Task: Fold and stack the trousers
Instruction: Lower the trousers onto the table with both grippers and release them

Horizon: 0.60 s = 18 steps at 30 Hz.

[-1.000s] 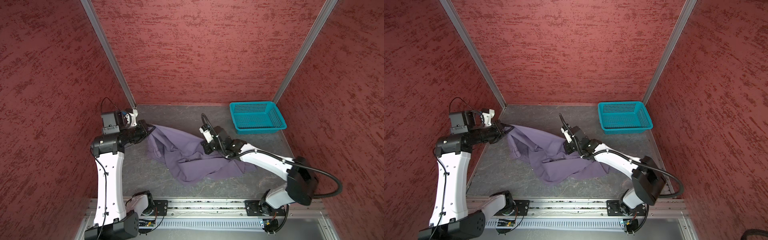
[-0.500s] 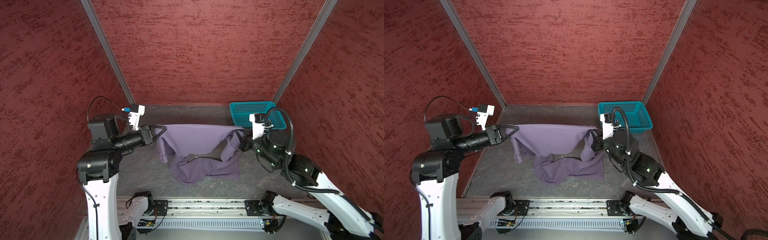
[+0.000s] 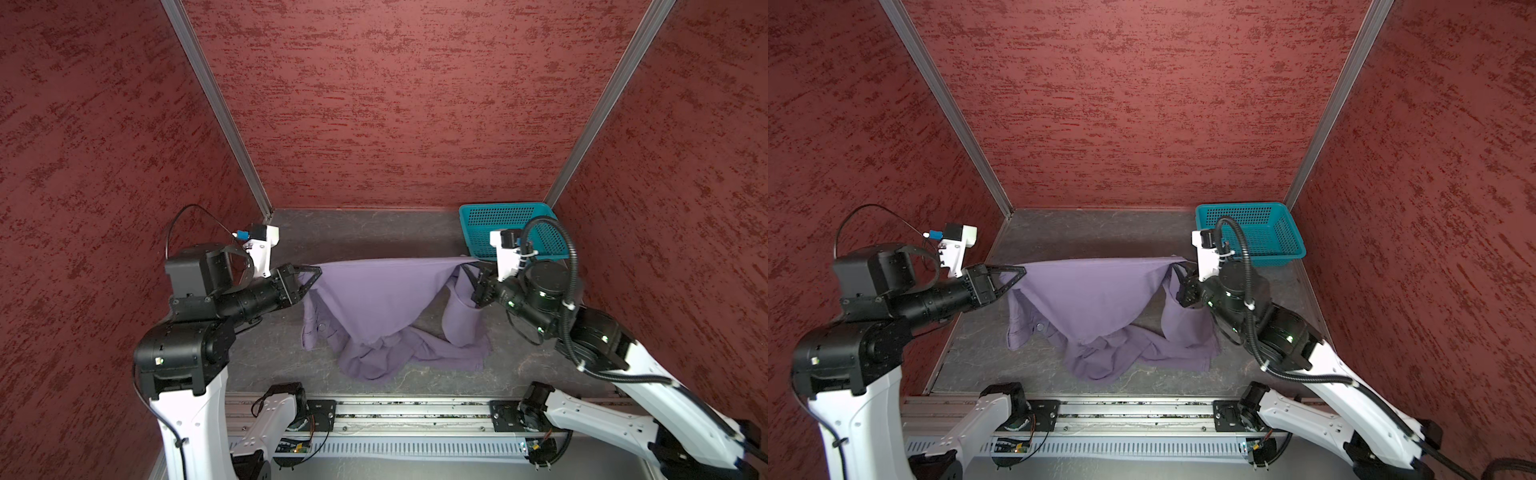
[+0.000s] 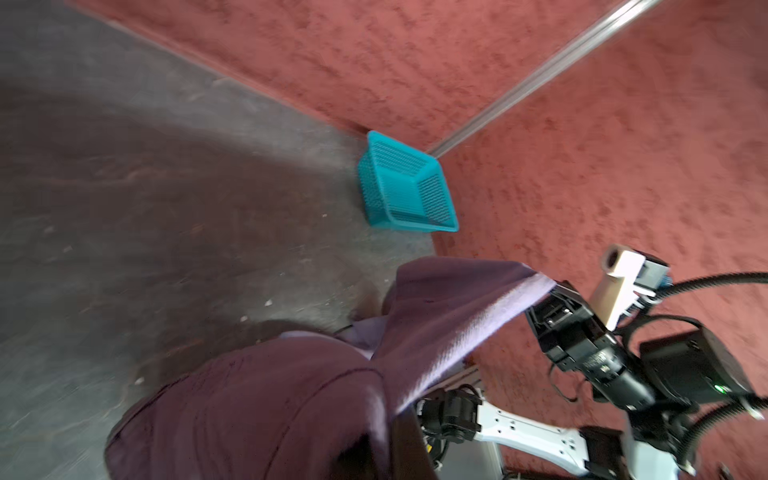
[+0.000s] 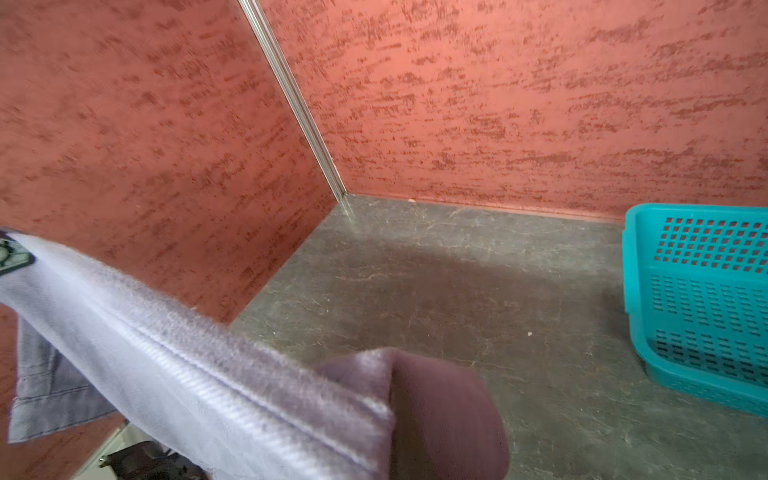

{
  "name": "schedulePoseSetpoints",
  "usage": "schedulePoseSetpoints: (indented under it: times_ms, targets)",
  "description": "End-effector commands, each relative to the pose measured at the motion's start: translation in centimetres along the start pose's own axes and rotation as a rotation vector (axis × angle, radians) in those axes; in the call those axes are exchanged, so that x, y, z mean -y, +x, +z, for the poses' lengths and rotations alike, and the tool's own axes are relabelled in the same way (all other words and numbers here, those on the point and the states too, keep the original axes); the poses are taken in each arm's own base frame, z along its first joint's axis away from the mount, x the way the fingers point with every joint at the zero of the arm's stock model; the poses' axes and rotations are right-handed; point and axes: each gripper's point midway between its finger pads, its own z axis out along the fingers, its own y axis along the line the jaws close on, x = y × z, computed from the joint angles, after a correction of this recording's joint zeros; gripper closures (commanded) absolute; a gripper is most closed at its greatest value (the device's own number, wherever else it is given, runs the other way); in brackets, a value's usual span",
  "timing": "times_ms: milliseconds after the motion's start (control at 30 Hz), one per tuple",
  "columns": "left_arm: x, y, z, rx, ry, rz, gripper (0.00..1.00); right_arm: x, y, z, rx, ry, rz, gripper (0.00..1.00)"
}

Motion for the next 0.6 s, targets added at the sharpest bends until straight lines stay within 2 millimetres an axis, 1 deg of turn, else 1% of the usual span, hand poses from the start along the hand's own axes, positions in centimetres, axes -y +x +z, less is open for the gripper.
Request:
schedulePoseSetpoints:
  times_ms: [0, 67, 100, 167, 267, 300, 333, 367, 400, 433, 467, 500, 533, 567]
  targets:
    - [-11.7, -4.8, -3.2, 0.251, -0.679, -0.021, 1.00, 9.0, -2.3, -0.6, 0.159, 0.483, 0.028, 1.00]
    - [-13.2, -6.1, -2.9, 0.269, -0.751, -0.021, 1.00, 9.3, -1.8, 1.3, 0.131, 0.524, -0.005, 1.00]
    - [-13.7, -6.9, -2.2, 0.275, -0.768, -0.016, 1.00, 9.5, -1.3, 2.7, 0.108, 0.541, -0.033, 1.00]
    - [-14.7, -8.4, 0.4, 0.292, -0.761, -0.002, 1.00, 10.2, -0.4, 5.2, 0.063, 0.562, -0.061, 1.00]
    - [-16.4, -10.0, 6.5, 0.244, -0.744, 0.010, 1.00, 12.1, 1.6, 8.8, -0.028, 0.569, -0.054, 1.00]
    - [-17.3, -10.5, 9.0, 0.213, -0.758, 0.018, 1.00, 12.9, 1.9, 9.9, -0.042, 0.565, -0.045, 1.00]
    - [-18.2, -11.1, 10.9, 0.187, -0.774, 0.016, 1.00, 13.8, 2.3, 11.0, -0.056, 0.566, -0.041, 1.00]
    - [-19.1, -11.7, 12.3, 0.167, -0.790, 0.008, 1.00, 14.3, 2.5, 12.0, -0.069, 0.565, -0.045, 1.00]
    - [-20.3, -12.2, 13.7, 0.147, -0.821, -0.006, 0.96, 14.8, 2.8, 13.0, -0.089, 0.563, -0.049, 1.00]
    - [-21.2, -12.7, 14.9, 0.125, -0.835, -0.031, 0.59, 14.9, 2.9, 13.8, -0.116, 0.552, -0.050, 0.93]
    - [-21.8, -12.7, 15.8, 0.089, -0.835, -0.063, 0.13, 15.0, 4.1, 15.2, -0.175, 0.538, -0.055, 0.78]
    - [-22.1, -12.6, 16.6, 0.049, -0.821, -0.088, 0.11, 14.6, 4.9, 16.1, -0.230, 0.508, -0.058, 0.63]
    - [-21.8, -12.5, 17.2, 0.029, -0.815, -0.083, 0.08, 14.2, 5.8, 16.6, -0.278, 0.476, -0.053, 0.54]
    - [-21.5, -12.3, 17.5, 0.026, -0.816, -0.058, 0.02, 13.9, 6.5, 16.8, -0.306, 0.451, -0.042, 0.51]
